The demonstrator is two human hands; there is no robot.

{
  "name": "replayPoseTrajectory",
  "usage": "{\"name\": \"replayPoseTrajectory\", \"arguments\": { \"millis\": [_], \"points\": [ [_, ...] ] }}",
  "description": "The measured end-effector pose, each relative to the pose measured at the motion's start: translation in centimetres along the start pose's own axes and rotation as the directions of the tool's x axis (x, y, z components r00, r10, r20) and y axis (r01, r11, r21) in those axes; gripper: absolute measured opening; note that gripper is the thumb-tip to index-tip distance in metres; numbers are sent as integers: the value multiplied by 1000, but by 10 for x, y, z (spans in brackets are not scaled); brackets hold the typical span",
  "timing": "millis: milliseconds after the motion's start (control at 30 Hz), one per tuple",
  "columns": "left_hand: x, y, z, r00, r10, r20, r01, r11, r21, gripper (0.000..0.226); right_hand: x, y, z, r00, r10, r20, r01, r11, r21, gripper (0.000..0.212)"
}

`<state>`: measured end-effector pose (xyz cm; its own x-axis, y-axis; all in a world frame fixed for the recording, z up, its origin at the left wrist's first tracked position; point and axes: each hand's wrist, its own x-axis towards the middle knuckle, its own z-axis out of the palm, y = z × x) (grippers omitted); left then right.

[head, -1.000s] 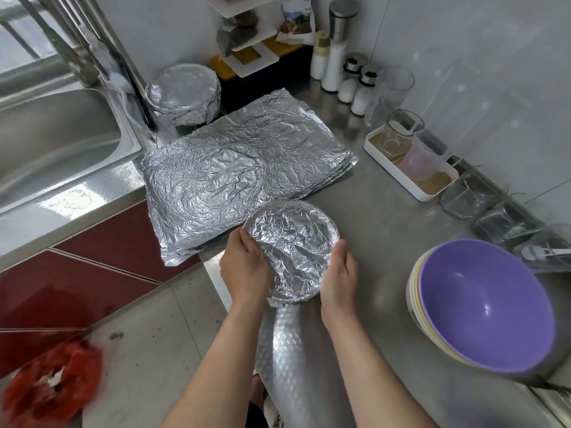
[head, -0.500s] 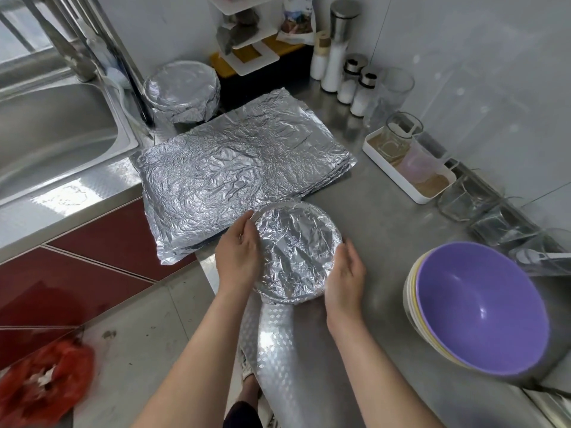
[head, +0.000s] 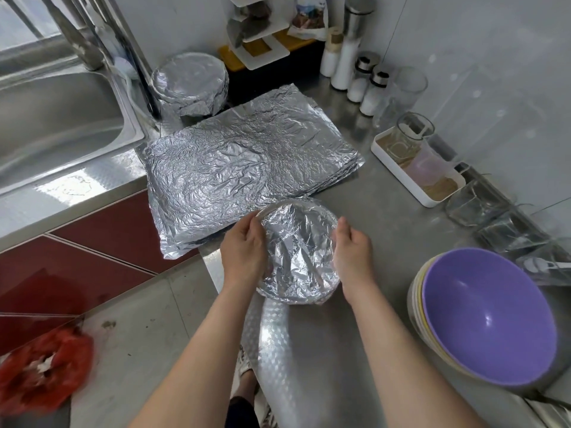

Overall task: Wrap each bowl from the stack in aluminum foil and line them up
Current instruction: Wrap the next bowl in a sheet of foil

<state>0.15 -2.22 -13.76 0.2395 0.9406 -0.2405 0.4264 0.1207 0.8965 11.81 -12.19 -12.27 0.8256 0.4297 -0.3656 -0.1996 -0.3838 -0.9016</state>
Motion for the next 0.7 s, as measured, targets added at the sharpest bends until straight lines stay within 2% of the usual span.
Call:
{"name": "replayPoseTrajectory", "arguments": {
  "millis": [133, 200, 300, 400, 500, 567, 700],
  "points": [
    [13, 8, -7, 988, 59, 140, -67, 996, 53, 30, -14, 16, 5, 987, -36, -158, 15, 991, -135, 48],
    [16, 15, -9, 982, 85, 171, -95, 994, 55, 30, -15, 19, 3, 984, -27, -176, -12, 976, -216, 44],
    [12, 21, -14, 985, 109, 130, -124, 986, 108, 33, 0, 9, -5, 996, -16, -86, 2, 986, -169, 49],
    [-5, 13, -17, 992, 71, 102, -78, 995, 64, 39, 26, -9, -5, 987, -90, 137, 107, 987, -121, 52],
    [-24, 3, -9, 996, 5, 92, 2, 997, -73, 41, 43, -12, 0, 955, 15, 296, 4, 998, -63, 46],
    [-28, -2, -2, 999, -36, 31, 40, 989, -145, 37, 43, -12, 3, 952, 39, 304, -23, 998, -54, 42],
    [-19, -7, 3, 998, -62, -24, 58, 987, -147, 35, 36, -8, 4, 977, -73, 202, 116, 971, -211, 49]
  ]
}}
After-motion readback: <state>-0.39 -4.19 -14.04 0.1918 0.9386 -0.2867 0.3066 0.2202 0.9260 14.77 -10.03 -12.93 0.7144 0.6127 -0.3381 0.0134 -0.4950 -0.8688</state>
